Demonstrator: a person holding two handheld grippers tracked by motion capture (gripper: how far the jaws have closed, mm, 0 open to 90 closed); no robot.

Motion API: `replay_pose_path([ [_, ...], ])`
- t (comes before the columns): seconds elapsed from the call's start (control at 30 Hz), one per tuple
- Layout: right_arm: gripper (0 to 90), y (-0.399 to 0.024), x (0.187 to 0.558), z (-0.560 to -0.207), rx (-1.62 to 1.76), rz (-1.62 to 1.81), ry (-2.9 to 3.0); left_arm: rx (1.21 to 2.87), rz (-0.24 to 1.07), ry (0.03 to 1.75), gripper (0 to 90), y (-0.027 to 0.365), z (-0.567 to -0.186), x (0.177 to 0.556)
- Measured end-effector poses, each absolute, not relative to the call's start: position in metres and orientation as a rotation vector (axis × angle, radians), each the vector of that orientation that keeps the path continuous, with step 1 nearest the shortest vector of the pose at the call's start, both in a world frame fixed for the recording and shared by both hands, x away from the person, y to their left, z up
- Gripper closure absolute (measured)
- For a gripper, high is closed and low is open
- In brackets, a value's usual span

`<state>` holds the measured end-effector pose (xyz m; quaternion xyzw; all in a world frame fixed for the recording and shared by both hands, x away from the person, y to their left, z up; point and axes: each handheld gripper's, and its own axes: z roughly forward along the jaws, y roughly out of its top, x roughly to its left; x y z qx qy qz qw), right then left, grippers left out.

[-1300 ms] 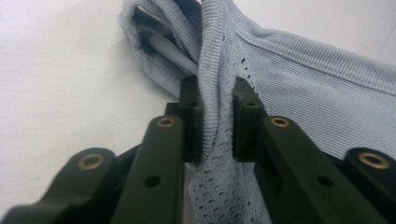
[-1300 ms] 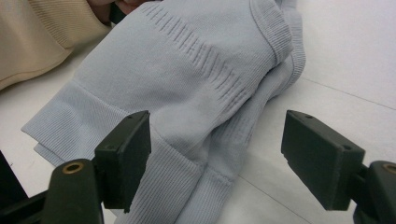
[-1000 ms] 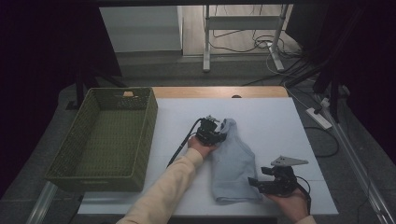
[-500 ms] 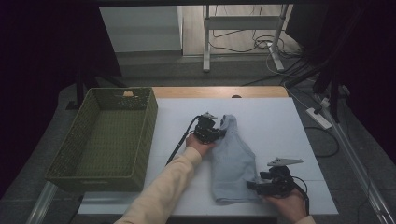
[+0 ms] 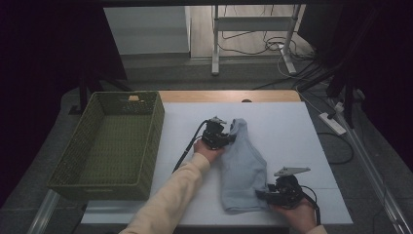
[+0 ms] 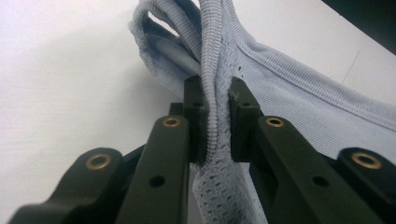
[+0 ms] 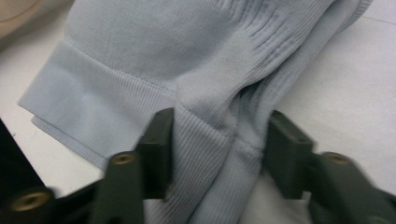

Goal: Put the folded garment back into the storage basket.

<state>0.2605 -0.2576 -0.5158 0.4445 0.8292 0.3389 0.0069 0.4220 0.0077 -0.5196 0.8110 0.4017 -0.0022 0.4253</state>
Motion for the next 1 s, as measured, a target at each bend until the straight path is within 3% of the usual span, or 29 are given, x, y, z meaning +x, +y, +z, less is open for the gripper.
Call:
replay_pose_path([
  [0.13,64.3,-0.259,0.262,-0.516,1.379,1.073,2.602,2.026,-0.003,1.004,79.7,0.008,-0.519,0.422],
  [0.33,71.3,-0.259,0.262,-0.515,1.361,1.088,2.606,2.024,-0.002,1.005,79.7,0.008,-0.518,0.421],
  [1.0,76.4,-0.261,0.261,-0.505,1.264,1.253,2.589,1.996,0.014,0.999,79.7,0.017,-0.507,0.420],
])
